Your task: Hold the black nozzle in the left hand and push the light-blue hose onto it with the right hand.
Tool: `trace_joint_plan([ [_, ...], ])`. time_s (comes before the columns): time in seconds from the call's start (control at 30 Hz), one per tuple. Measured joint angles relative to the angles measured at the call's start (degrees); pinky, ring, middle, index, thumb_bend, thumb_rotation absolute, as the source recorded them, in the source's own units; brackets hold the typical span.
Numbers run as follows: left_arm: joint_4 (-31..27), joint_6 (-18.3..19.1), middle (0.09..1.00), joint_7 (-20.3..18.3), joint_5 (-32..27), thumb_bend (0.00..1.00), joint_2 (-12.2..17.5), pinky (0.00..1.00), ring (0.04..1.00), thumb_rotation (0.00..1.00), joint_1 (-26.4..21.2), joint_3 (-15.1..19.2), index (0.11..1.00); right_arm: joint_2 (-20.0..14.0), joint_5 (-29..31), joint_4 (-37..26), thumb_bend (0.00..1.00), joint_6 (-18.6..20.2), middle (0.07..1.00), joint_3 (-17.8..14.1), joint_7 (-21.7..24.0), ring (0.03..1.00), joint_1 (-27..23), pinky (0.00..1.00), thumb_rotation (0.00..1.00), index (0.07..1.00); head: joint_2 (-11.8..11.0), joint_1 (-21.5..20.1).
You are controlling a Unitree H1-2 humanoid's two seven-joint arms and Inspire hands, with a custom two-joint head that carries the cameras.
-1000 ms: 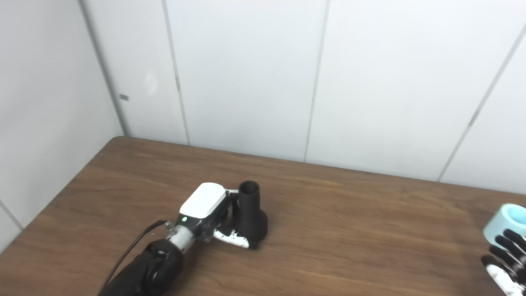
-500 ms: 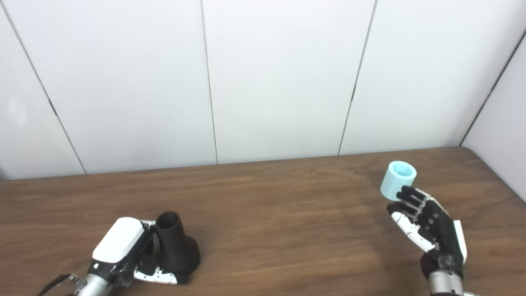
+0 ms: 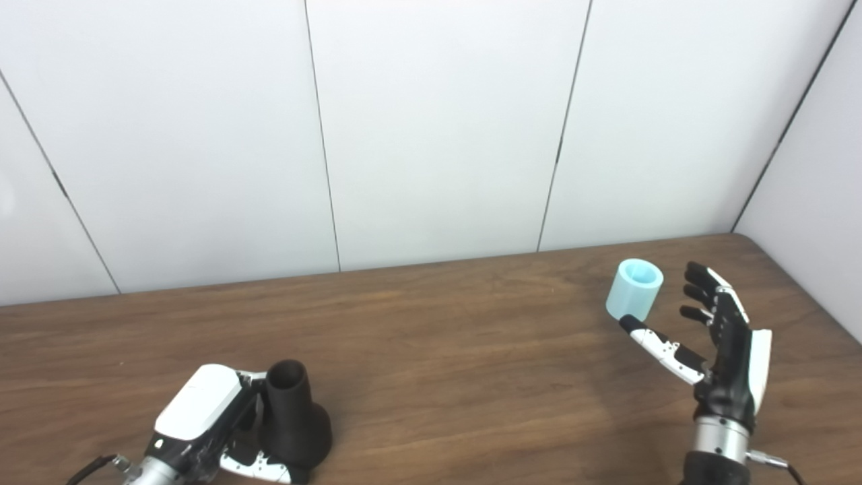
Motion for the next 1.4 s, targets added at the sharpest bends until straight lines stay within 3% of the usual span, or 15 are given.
trace_joint_plan([
  [0.17,-0.6,0.0,0.389,-1.1,-0.2,0.51,-0.2,0.14,0.221,0.00,0.1,0.0,0.504,-1.8,-0.1,2.8,0.87,1.8,0.928,0.2,0.4,0.889,-1.8,0.78,0.32,0.958,-0.4,-0.6],
  [0.23,-0.6,0.0,0.456,-0.1,0.0,0.52,-0.1,0.13,0.196,0.00,0.1,-1.0,0.486,-3.0,-0.5,4.0,0.89,3.5,0.938,0.3,0.6,0.896,-2.8,0.78,0.33,0.971,-1.9,-2.0],
  [0.33,-0.6,-0.2,0.472,1.6,0.3,0.52,-0.2,0.14,0.195,0.00,0.2,-2.7,0.482,-4.3,-1.8,6.7,0.91,6.0,0.948,0.7,0.5,0.903,-4.6,0.79,0.33,0.984,-2.7,-4.1],
  [0.43,-0.7,-0.3,0.474,2.1,0.3,0.52,-0.1,0.15,0.213,0.00,0.2,-3.3,0.482,-4.8,-2.6,9.8,0.92,7.4,0.954,1.3,0.3,0.910,-6.3,0.80,0.33,0.990,-2.7,-4.6],
  [0.5,-0.7,-0.3,0.416,3.3,0.2,0.52,0.3,0.17,0.237,0.00,0.2,-4.3,0.501,-4.9,-2.4,11.8,0.92,8.0,0.952,1.1,0.3,0.906,-7.4,0.80,0.32,0.988,-1.9,-3.7],
  [0.6,-0.7,-0.3,0.396,4.8,0.0,0.51,1.1,0.17,0.235,0.00,0.1,-5.5,0.506,-5.5,-2.3,14.2,0.92,9.3,0.932,0.9,0.2,0.877,-8.9,0.75,0.32,0.977,-0.9,-2.6],
  [0.7,-1.5,-0.3,0.466,4.9,0.2,0.52,1.6,0.16,0.218,0.00,0.3,-5.7,0.484,-6.2,-1.0,16.3,0.92,10.1,0.932,0.1,0.1,0.880,-10.4,0.76,0.31,0.979,-0.4,-2.7],
  [0.83,-2.0,-0.3,0.474,4.9,0.2,0.52,1.7,0.13,0.195,0.00,0.7,-5.8,0.482,-7.2,0.4,19.3,0.94,10.3,0.919,-0.4,-0.3,0.863,-12.0,0.73,0.31,0.962,0.0,-2.8],
  [1.07,-2.3,-0.3,0.474,5.1,0.4,0.52,1.7,0.14,0.205,0.00,1.1,-5.8,0.482,-8.0,3.9,25.6,0.92,9.6,0.926,-1.1,-1.4,0.880,-14.8,0.77,0.26,0.954,0.2,-2.3],
  [1.17,-2.7,-0.3,0.394,4.9,0.4,0.51,1.8,0.14,0.208,0.00,1.3,-5.7,0.497,-8.3,5.3,27.4,0.92,8.7,0.901,-1.5,-2.0,0.851,-15.9,0.73,0.26,0.931,0.2,-2.1],
  [1.23,-2.7,-0.3,0.385,4.9,0.2,0.51,1.8,0.13,0.203,0.00,1.3,-5.8,0.497,-8.9,6.2,28.9,0.95,7.7,0.883,-1.5,-2.2,0.837,-16.5,0.73,0.26,0.910,0.3,-2.0],
  [1.3,-2.8,-0.3,0.451,4.8,0.1,0.52,1.9,0.13,0.201,0.00,1.4,-5.7,0.486,-9.7,6.4,30.1,0.96,7.2,0.852,-1.0,-2.2,0.804,-16.8,0.68,0.28,0.888,0.4,-1.9],
  [1.4,-3.1,-0.3,0.391,4.4,0.1,0.51,1.9,0.14,0.212,0.00,1.6,-5.4,0.496,-10.6,6.3,30.5,0.99,7.2,0.827,0.5,-1.9,0.769,-16.8,0.65,0.27,0.854,0.4,-1.7],
])
